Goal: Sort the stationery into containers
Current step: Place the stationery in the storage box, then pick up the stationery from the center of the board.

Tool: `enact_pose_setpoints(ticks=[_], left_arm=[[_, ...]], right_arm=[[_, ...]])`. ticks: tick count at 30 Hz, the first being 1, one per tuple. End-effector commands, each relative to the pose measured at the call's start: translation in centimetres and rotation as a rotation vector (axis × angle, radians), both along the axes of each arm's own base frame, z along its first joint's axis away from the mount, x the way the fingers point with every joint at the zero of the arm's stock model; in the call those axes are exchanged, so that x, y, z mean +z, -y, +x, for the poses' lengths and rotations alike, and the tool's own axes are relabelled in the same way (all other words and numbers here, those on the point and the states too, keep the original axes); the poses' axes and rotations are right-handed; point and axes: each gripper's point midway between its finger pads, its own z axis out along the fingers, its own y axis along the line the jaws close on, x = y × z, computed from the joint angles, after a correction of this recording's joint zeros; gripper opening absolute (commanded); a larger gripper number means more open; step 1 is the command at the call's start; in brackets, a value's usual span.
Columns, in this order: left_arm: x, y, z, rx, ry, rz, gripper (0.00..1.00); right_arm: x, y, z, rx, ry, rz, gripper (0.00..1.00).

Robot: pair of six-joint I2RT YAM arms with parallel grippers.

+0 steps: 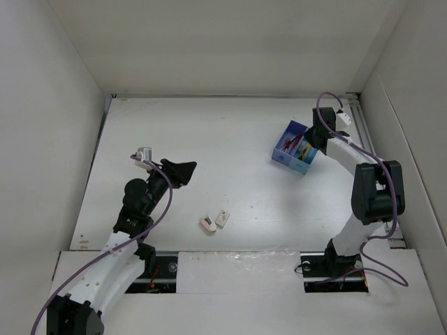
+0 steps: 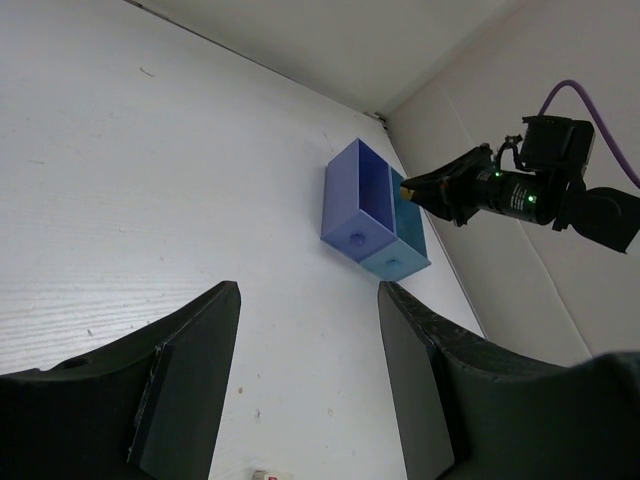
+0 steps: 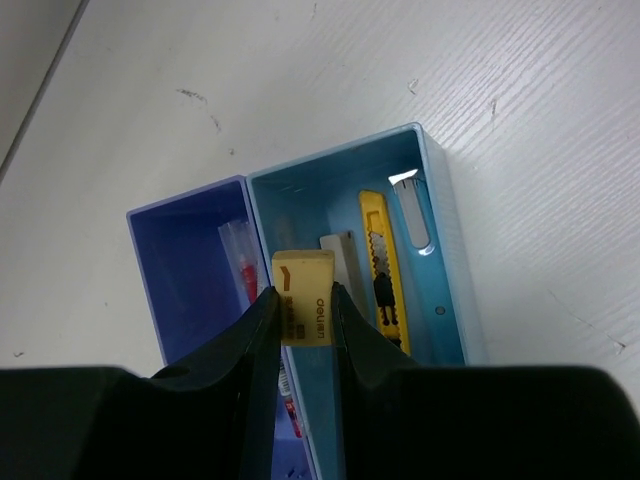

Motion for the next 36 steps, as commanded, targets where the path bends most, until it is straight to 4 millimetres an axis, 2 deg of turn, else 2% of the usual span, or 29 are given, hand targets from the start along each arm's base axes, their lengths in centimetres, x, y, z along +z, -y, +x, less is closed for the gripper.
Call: enact_pose_setpoints(ticks=[1, 6, 9, 13, 14, 16, 18, 21, 22, 24, 26, 27, 28, 29, 30, 31, 32, 35, 36], left_arm=[[0.9, 0.1, 0.0, -0.006, 0.043, -0.019, 0.54], [0.7, 0.2, 0.1, -0.006, 0.034, -0.016, 0.54], [0.4, 0.2, 0.2, -0.006, 0.024, -0.012, 0.54], [0.3, 0.3, 0.3, -0.006, 0.022, -0.012, 0.54], [0.3, 0.3, 0.3, -0.006, 0.022, -0.012, 0.54], [0.3, 0.3, 0.3, -0.006, 0.022, -0.012, 0.54], [0.3, 0.3, 0.3, -0.006, 0.022, -0.012, 0.54], [0.3, 0.3, 0.3, -0.006, 0.022, -0.012, 0.54], [0.3, 0.3, 0.3, -0.006, 0.022, -0.012, 0.54], [0.3, 0.3, 0.3, -0.006, 0.022, -0.012, 0.54], [0.3, 0.3, 0.3, -0.006, 0.022, -0.012, 0.54], [0.3, 0.3, 0.3, -0.006, 0.022, -0.012, 0.54], [0.6, 0.2, 0.2, -0.006, 0.031, -0.015, 0.54], [0.6, 0.2, 0.2, -0.006, 0.031, -0.015, 0.54], [0.6, 0.2, 0.2, -0.006, 0.031, -0.015, 0.54], [0.3, 0.2, 0.2, -0.006, 0.021, -0.011, 0.54], [0.3, 0.2, 0.2, -0.006, 0.021, -0.011, 0.54], [0.7, 0.1, 0.4, 0.005, 0.034, -0.007, 0.54], [1.0, 0.0, 0.3, 0.005, 0.042, -0.009, 0.54]], right_arm=[[3.5, 0.8, 2.4, -0.034, 0.118, 0.012, 0.16], [4.6, 1.3, 2.0, -0.067, 0.140, 0.013, 0.48], [5.8, 1.1, 1.8, -0.058, 0.166, 0.023, 0.55], [7.4, 0.2, 1.4, -0.033, 0.197, 0.021, 0.55], [6.9, 0.2, 1.1, -0.033, 0.186, 0.020, 0.55], [7.5, -0.8, 1.1, -0.012, 0.210, 0.008, 0.55], [7.1, -0.1, 1.1, -0.042, 0.202, -0.016, 0.55], [6.6, -0.6, 1.6, -0.024, 0.179, -0.006, 0.55], [6.6, -0.6, 1.6, -0.029, 0.182, 0.002, 0.52], [6.5, -2.1, 1.3, 0.006, 0.186, 0.010, 0.39], [6.3, -5.2, 0.5, 0.095, 0.177, 0.044, 0.26], [6.3, -8.0, 0.0, 0.164, 0.173, 0.047, 0.13], [6.7, -8.0, -0.1, 0.170, 0.180, 0.042, 0.06], [6.1, -11.1, -1.1, 0.240, 0.165, 0.045, 0.02], [6.6, -12.7, -1.7, 0.286, 0.174, 0.038, 0.00], [6.1, -14.1, -2.4, 0.321, 0.163, 0.023, 0.00], [6.4, -17.3, -3.9, 0.405, 0.162, 0.020, 0.00], [5.2, -21.2, -7.0, 0.526, 0.120, -0.034, 0.00], [4.3, -23.6, -9.1, 0.603, 0.092, -0.049, 0.00]])
